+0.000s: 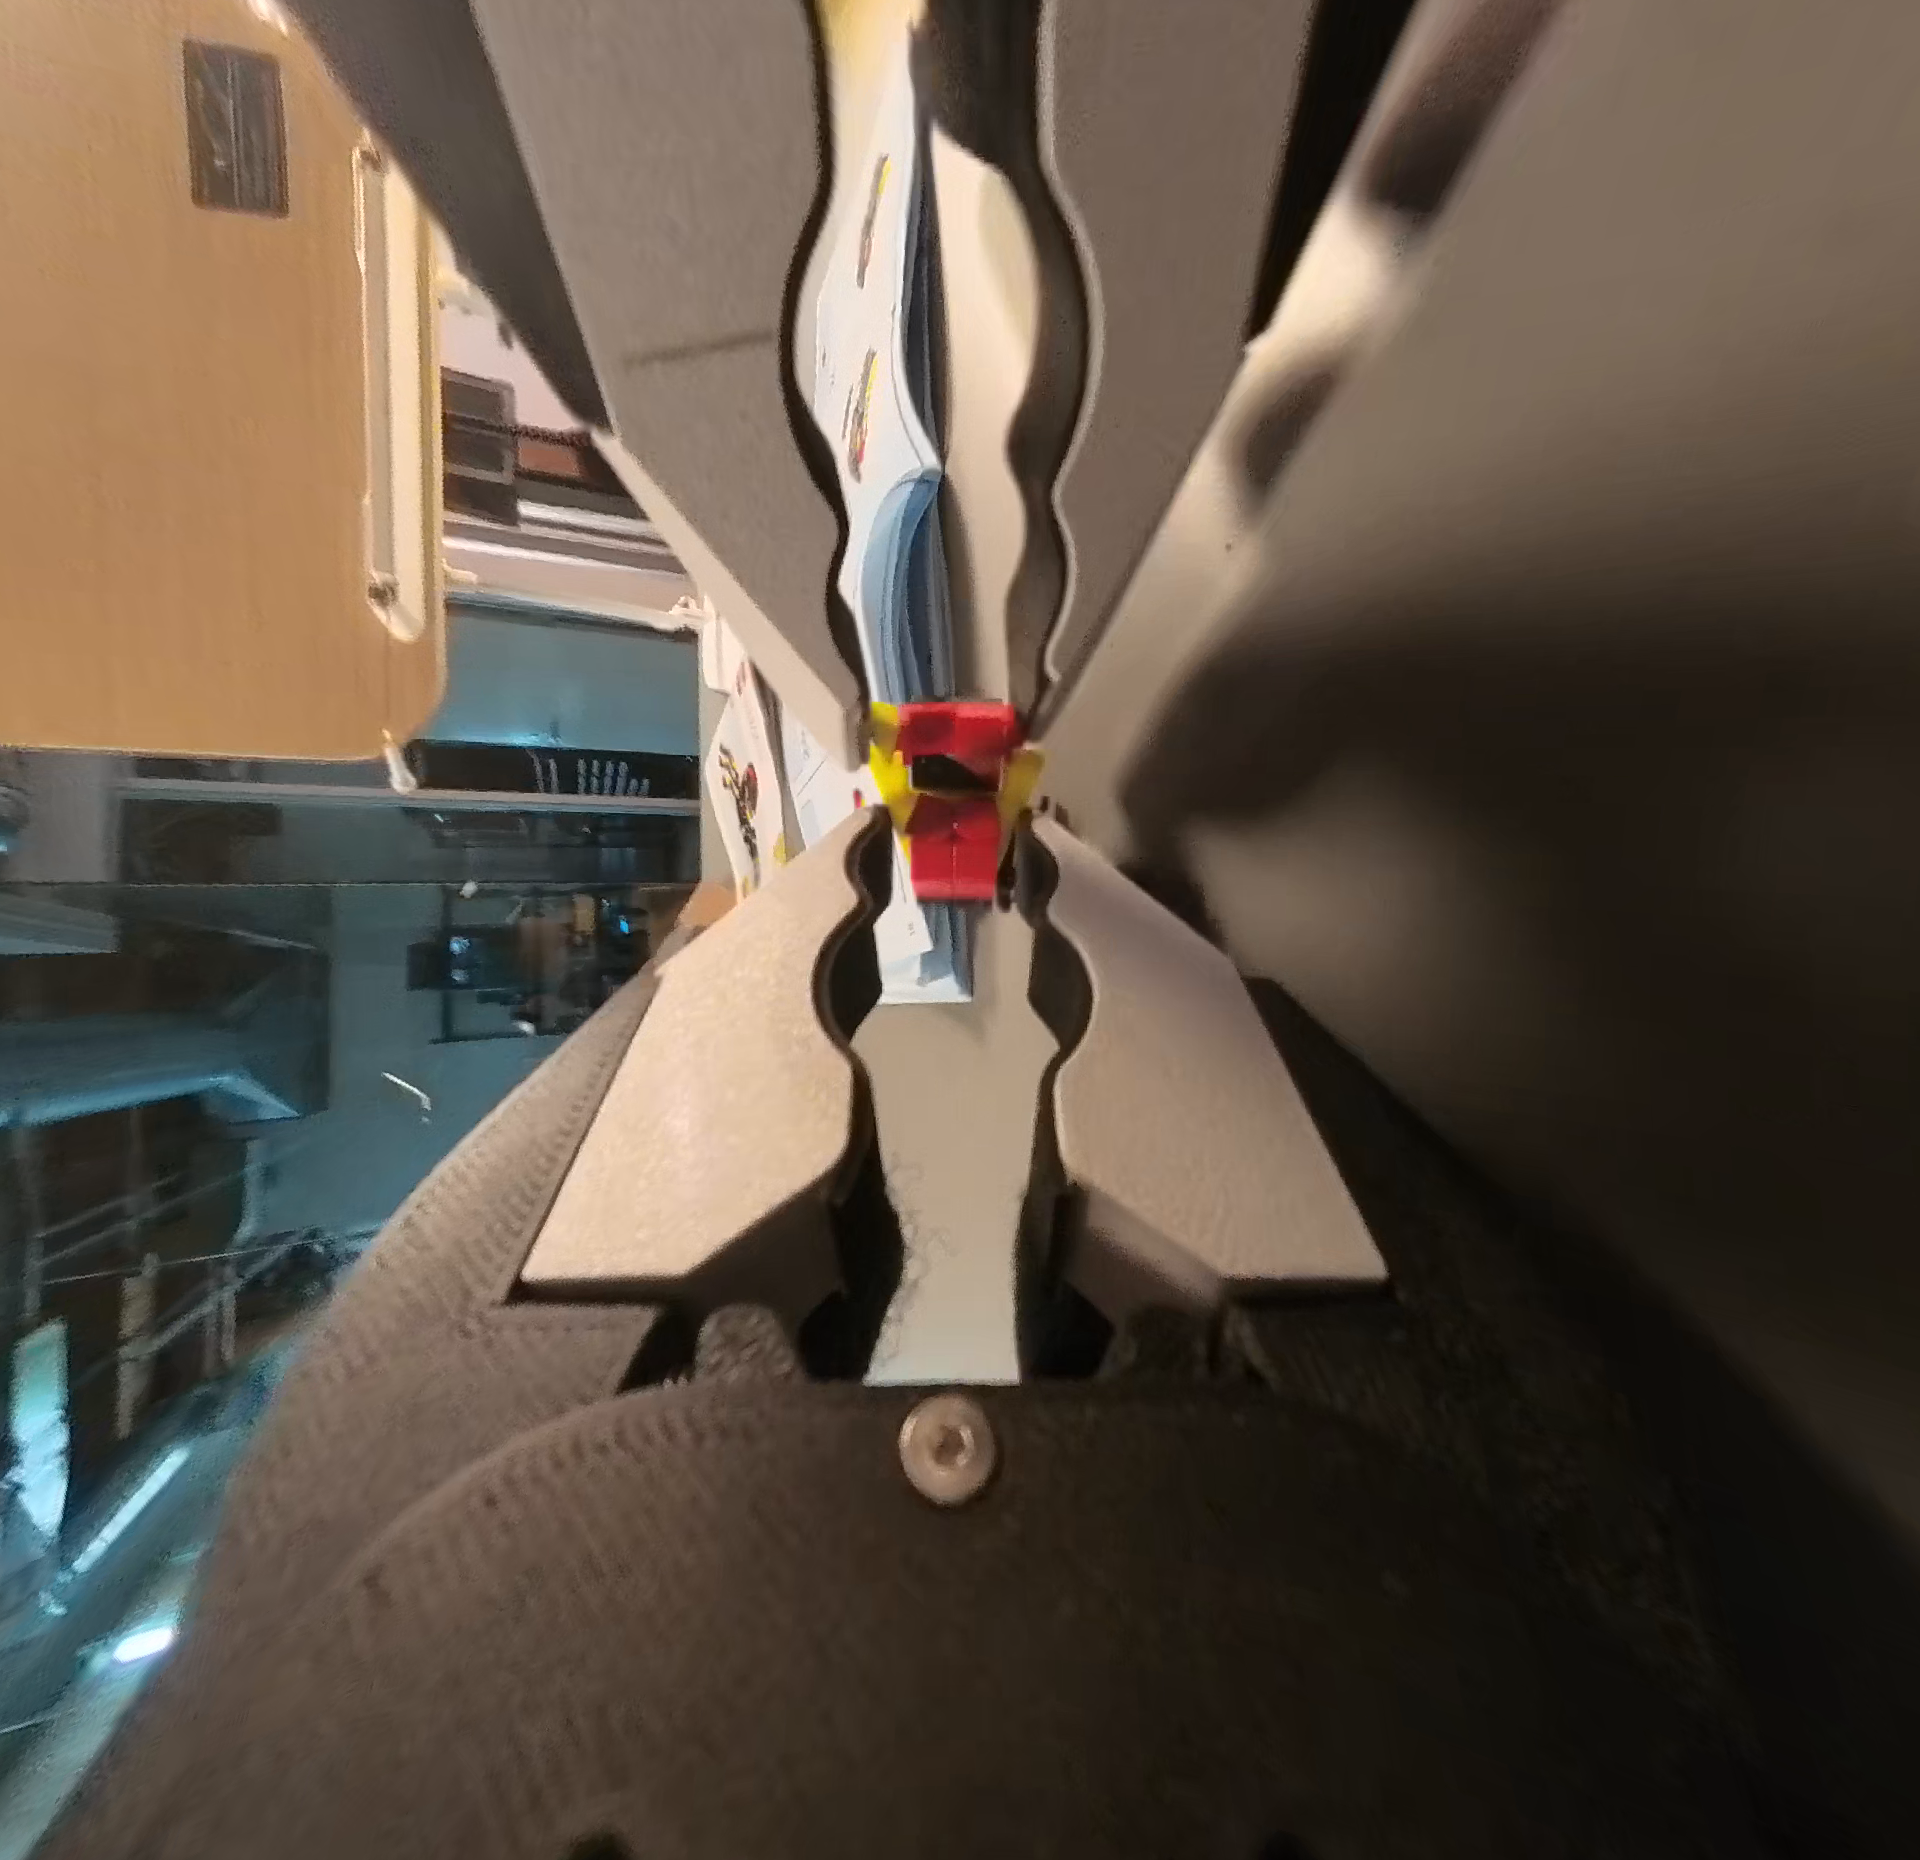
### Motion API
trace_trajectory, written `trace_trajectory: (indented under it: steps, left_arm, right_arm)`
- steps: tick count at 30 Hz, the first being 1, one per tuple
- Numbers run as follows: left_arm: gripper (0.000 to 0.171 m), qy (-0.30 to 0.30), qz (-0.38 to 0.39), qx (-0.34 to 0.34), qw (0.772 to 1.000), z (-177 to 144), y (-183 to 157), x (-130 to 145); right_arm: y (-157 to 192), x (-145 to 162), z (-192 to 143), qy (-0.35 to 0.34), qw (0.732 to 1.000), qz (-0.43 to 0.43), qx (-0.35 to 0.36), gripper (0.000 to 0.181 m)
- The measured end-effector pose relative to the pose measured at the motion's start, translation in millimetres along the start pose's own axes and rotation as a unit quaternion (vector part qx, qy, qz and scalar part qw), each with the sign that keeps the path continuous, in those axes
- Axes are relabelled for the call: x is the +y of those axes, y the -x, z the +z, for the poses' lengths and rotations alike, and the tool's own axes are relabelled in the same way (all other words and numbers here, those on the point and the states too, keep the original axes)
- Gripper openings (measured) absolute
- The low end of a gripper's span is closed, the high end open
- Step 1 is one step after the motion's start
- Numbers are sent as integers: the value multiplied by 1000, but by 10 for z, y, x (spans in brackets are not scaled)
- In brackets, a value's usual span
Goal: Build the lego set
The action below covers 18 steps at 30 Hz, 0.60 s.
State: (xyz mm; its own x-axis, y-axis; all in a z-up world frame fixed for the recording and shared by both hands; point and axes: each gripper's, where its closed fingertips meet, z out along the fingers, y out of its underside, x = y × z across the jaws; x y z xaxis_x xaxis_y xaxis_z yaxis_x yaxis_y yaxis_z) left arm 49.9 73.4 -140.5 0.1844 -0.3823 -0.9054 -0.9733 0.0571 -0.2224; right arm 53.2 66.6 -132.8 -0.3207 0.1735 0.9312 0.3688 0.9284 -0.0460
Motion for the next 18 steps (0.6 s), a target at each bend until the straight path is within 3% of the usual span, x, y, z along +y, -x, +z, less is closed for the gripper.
trace_trajectory:
  steps: [8, 18]
  left_arm:
    - [23, -2, 11, -1, 1000, -3, -6, -20]
    - [23, 2, 38, -10, 999, -16, -9, -58]
  right_arm:
    - [9, 18, -12, -6, 1000, 13, -15, 23]
    - [19, 10, -44, 15, 998, -65, -18, 24]
